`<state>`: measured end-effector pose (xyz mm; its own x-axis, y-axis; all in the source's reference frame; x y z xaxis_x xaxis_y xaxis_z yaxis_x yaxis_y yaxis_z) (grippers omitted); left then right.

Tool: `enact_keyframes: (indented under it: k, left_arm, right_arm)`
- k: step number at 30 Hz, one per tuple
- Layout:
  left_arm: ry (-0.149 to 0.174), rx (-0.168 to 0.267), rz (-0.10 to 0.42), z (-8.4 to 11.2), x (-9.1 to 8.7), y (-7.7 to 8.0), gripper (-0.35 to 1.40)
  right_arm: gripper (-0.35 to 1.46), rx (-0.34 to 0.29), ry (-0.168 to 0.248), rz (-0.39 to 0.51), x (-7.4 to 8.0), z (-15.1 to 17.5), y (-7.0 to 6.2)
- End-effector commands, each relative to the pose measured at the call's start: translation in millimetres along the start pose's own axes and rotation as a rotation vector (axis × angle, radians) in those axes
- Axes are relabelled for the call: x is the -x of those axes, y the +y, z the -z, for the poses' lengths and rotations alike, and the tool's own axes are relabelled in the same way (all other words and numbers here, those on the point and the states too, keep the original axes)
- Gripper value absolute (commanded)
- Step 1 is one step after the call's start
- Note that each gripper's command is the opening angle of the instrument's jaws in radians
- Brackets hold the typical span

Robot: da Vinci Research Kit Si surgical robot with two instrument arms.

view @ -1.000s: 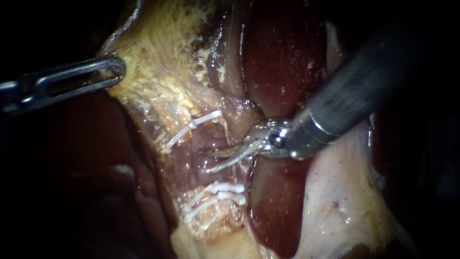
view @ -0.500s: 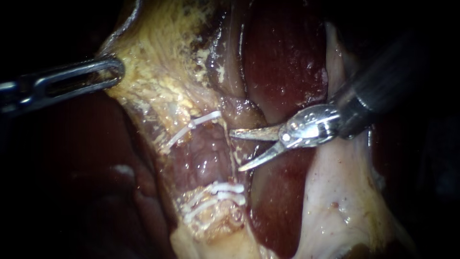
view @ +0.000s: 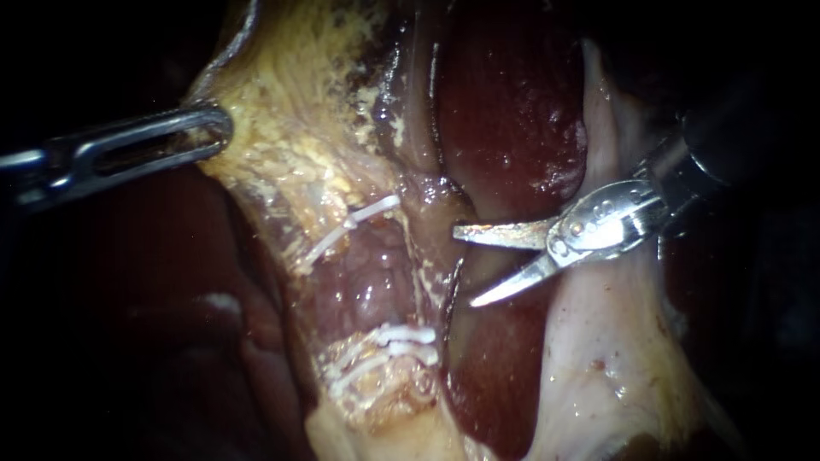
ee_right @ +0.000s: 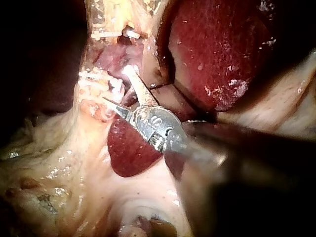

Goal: Go back from the cut right tube

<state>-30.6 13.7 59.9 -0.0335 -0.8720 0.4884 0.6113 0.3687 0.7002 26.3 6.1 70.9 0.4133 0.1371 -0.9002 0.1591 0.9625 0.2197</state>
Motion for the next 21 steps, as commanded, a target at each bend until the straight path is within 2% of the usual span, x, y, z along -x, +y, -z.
enact_keyframes:
  k: [1,5,9,14,21]
  left_arm:
    - [0.008,0.000,-0.003,-0.9,-0.4,0.1,-0.35]
    - [0.030,-0.010,-0.010,-4.6,-1.8,0.1,-0.35]
    - [0.048,-0.017,-0.014,-6.8,-2.8,-0.3,-0.35]
    - [0.061,-0.024,-0.018,-8.0,-3.7,-0.8,-0.35]
    - [0.062,-0.026,-0.019,-8.1,-3.7,-0.9,-0.35]
  right_arm:
    - [1.43,0.000,0.001,-0.001,0.0,0.1,0.0]
    - [1.43,0.001,0.001,-0.001,0.1,0.2,-0.1]
    - [1.43,0.000,0.000,0.000,0.1,0.4,-0.2]
    - [1.43,0.001,0.000,-0.001,0.1,0.5,-0.3]
    - [1.43,0.000,-0.003,-0.001,0.1,0.6,-0.3]
